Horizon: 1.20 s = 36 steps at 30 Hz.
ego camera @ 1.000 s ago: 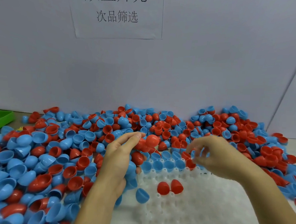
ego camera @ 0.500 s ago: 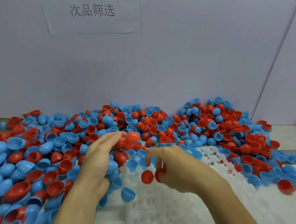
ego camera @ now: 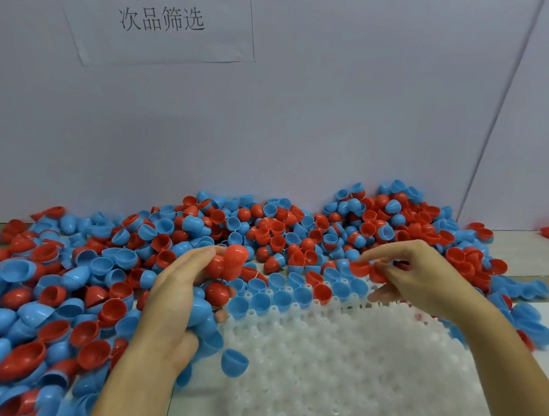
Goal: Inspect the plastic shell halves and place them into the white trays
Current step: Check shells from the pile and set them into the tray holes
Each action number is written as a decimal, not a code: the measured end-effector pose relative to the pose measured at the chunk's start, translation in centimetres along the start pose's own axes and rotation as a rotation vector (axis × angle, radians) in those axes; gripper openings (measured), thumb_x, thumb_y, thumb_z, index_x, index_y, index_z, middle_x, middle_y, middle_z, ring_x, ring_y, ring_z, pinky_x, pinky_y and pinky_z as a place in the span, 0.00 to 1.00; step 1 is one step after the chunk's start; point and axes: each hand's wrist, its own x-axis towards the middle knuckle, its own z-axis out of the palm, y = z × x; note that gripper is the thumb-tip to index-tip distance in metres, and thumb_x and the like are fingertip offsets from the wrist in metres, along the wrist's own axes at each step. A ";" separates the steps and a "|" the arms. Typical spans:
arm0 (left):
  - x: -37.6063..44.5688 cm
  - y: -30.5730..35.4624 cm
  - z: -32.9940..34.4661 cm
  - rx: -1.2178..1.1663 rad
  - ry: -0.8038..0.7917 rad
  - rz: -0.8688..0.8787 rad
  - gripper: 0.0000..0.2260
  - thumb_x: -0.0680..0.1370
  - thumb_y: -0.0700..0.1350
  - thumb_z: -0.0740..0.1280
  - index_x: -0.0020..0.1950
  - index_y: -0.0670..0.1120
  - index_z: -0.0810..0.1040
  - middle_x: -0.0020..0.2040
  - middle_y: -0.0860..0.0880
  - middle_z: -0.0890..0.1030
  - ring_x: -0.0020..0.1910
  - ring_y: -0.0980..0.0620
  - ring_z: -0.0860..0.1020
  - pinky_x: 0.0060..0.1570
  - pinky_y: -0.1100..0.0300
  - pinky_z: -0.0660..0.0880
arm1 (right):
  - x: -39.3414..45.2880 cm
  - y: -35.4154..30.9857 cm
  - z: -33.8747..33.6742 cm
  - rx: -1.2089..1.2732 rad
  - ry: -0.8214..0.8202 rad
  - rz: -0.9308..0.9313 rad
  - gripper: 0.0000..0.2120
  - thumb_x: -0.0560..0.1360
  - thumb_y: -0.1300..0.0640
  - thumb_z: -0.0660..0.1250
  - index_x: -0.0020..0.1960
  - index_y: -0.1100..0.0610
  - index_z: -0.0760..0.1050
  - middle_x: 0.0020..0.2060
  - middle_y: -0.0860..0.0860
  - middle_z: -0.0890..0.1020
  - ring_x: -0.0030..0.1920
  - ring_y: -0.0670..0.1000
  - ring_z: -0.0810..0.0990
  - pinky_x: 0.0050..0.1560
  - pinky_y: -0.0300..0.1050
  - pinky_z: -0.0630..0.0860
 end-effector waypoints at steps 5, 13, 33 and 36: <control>-0.3 0.3 0.2 -0.035 -0.008 -0.021 0.12 0.79 0.49 0.67 0.40 0.52 0.88 0.38 0.47 0.84 0.29 0.53 0.75 0.23 0.60 0.69 | 2.1 1.3 -0.5 -0.276 0.171 0.030 0.09 0.78 0.62 0.68 0.49 0.48 0.80 0.44 0.50 0.83 0.33 0.44 0.85 0.28 0.35 0.78; -0.2 0.3 0.2 -0.076 0.015 -0.056 0.09 0.79 0.49 0.68 0.47 0.48 0.87 0.40 0.45 0.85 0.29 0.52 0.78 0.23 0.60 0.71 | 4.7 2.4 0.7 -0.679 -0.011 0.129 0.12 0.76 0.62 0.70 0.57 0.51 0.82 0.52 0.50 0.83 0.43 0.47 0.81 0.48 0.46 0.83; -0.4 -0.2 1.5 -0.148 0.011 -0.104 0.10 0.79 0.48 0.68 0.54 0.43 0.83 0.39 0.44 0.84 0.30 0.52 0.79 0.21 0.60 0.71 | 0.4 -7.6 3.3 -0.100 -0.055 -0.276 0.08 0.78 0.49 0.69 0.55 0.39 0.78 0.44 0.41 0.84 0.44 0.40 0.83 0.47 0.38 0.82; -0.5 -0.4 1.9 -0.102 -0.039 -0.092 0.12 0.78 0.50 0.69 0.54 0.44 0.84 0.39 0.46 0.83 0.28 0.54 0.75 0.23 0.60 0.71 | -0.8 -9.9 6.1 0.066 -0.163 -0.421 0.14 0.75 0.48 0.72 0.59 0.37 0.77 0.47 0.41 0.82 0.48 0.40 0.83 0.51 0.36 0.81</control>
